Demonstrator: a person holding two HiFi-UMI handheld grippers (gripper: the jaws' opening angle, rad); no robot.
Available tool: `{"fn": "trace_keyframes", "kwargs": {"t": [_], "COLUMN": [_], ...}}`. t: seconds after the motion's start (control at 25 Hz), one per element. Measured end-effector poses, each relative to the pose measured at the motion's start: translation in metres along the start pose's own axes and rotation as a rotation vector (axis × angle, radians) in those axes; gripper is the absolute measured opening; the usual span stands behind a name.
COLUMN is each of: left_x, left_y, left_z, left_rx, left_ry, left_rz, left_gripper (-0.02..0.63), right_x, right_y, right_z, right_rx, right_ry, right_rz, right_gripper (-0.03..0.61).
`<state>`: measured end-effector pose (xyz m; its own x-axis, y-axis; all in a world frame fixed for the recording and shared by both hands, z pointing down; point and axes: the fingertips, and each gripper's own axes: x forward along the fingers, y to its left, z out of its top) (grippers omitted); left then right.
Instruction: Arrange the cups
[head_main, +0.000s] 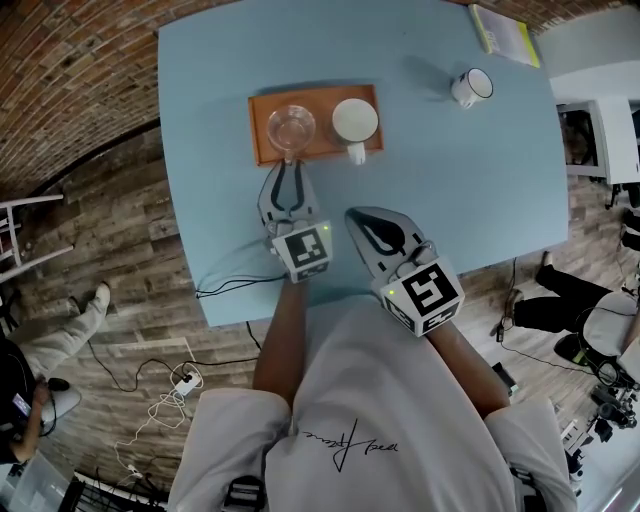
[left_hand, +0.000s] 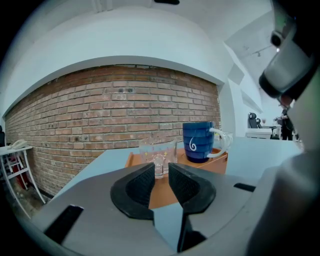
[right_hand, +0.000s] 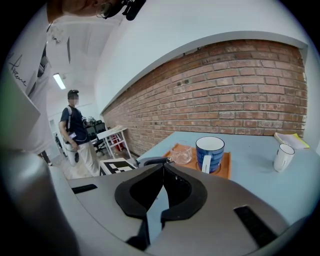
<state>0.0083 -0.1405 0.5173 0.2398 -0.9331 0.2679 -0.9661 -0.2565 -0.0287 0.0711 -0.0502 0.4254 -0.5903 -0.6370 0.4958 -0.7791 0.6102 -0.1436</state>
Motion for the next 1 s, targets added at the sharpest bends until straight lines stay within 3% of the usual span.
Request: {"fn": "trace_keyframes", "kwargs": {"t": [1.0], "left_x": [-0.005], "left_y": [-0.005], "left_z": [-0.003], "left_rx": [-0.007], "left_ry": [0.013], "left_rz": [-0.008], "left_gripper": [0.075], "right_x": [-0.004], "right_y": [-0.005], "right_z": [0.003], "right_rx": [0.013], "right_ry": [-0.011], "right_rz": [-0.014], "right_gripper": [0.021]}}
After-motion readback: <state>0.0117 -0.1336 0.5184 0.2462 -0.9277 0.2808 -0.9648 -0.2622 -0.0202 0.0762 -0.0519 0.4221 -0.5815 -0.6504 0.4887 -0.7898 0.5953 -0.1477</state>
